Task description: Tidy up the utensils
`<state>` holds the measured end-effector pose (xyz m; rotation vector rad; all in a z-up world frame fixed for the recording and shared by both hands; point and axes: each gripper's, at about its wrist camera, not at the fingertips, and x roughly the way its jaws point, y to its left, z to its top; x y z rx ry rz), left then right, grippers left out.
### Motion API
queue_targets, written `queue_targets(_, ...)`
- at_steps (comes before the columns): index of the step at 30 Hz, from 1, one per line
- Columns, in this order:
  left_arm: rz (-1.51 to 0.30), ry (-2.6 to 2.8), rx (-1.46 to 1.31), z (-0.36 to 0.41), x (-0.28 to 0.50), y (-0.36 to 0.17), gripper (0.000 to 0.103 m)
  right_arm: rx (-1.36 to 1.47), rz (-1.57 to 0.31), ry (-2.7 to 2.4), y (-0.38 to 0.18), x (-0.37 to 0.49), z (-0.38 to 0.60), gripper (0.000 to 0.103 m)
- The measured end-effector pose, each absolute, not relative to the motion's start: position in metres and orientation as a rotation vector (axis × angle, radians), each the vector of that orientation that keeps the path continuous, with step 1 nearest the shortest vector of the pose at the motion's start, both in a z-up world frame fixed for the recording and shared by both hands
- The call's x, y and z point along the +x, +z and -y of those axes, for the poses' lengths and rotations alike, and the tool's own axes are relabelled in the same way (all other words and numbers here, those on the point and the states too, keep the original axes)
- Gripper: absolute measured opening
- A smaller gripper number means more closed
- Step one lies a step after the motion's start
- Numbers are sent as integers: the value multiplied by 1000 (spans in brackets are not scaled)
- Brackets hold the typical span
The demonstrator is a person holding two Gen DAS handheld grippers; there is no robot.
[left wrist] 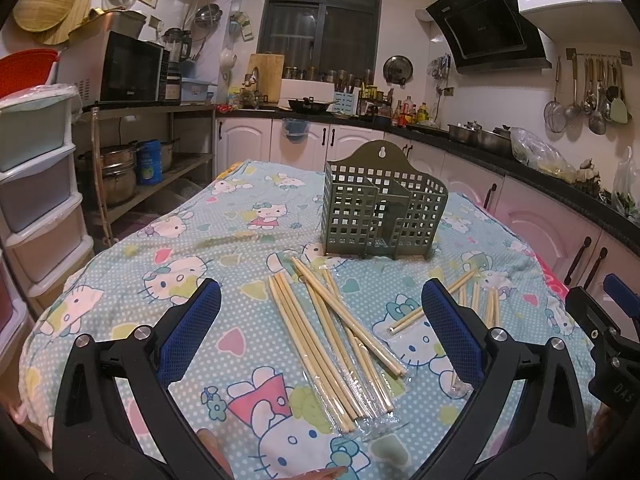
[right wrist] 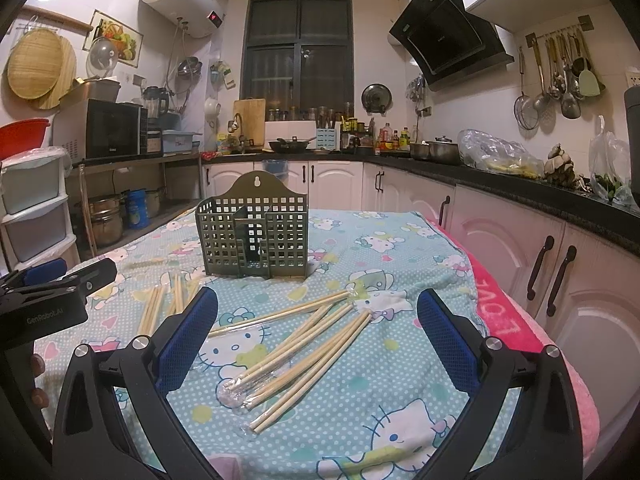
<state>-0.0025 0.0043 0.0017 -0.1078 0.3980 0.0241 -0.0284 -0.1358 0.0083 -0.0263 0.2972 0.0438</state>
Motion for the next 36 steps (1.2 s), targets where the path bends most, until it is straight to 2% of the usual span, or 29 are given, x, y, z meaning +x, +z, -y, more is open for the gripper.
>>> queue_targets(36,-408,27,-117,-7,-1,3,92,-21,-317,56,5,-25,138,97)
